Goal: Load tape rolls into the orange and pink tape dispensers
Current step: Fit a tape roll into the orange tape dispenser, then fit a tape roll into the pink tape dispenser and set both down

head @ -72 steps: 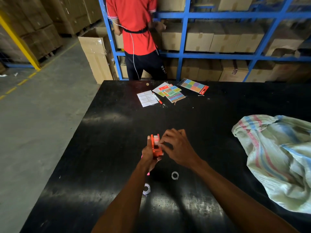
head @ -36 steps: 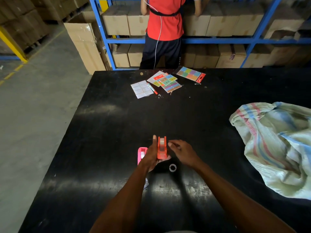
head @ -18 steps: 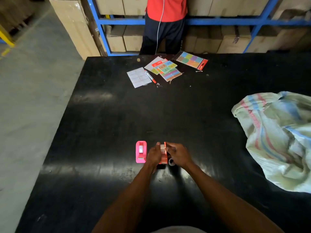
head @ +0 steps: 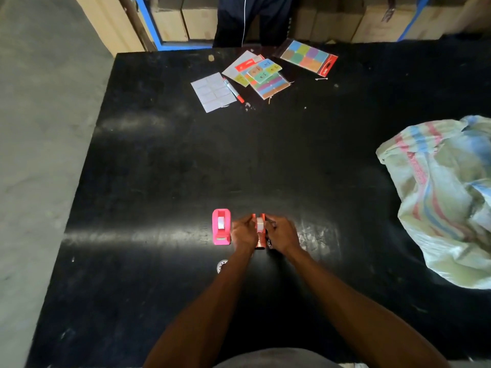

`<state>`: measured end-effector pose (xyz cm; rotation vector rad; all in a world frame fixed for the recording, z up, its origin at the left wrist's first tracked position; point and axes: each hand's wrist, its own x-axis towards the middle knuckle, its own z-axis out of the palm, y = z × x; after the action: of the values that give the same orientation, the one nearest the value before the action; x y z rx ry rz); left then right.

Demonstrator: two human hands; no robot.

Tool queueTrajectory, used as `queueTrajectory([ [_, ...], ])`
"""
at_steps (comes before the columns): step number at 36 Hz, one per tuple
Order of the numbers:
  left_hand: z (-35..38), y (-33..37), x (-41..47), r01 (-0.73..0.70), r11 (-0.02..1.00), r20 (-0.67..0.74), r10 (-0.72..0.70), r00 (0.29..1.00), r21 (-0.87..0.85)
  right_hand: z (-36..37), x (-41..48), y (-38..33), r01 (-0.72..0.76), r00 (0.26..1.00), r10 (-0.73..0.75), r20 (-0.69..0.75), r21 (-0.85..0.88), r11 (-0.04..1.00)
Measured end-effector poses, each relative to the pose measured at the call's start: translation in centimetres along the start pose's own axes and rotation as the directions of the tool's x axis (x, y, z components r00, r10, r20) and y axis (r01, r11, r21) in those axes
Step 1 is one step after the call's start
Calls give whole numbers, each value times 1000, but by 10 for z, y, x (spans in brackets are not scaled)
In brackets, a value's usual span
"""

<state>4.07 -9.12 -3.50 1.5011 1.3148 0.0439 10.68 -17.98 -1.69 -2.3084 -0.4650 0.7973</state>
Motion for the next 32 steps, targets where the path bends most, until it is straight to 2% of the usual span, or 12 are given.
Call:
queueTrajectory([
  [5,-3,8,1,-54,999,-70,54,996,5,8,8,1,-42,999,42,-31,10,999],
  [12,-1,7,11,-68,996,-70,64,995,-50,12,16,0,-56,995,58,-87,15,998],
  [19,-6,16,2,-89,996,-79,89,993,12,4,17,0,-79,995,81,-59,44,996],
  [23,-21,20,-9,-141,990,-153,143,978,21,1,10,-2,-113,985,114,-130,18,993],
  [26,-39,18,-11,-193,977,-222,170,960,-87,-5,2,-15,-98,975,97,-202,4,995],
  [29,-62,13,-6,-236,943,-219,185,958,-236,-9,-9,-34,-51,976,45,-211,-26,998],
  [32,-96,6,1,-294,943,-212,259,942,-158,-5,-12,-47,40,984,-51,-170,-71,997],
])
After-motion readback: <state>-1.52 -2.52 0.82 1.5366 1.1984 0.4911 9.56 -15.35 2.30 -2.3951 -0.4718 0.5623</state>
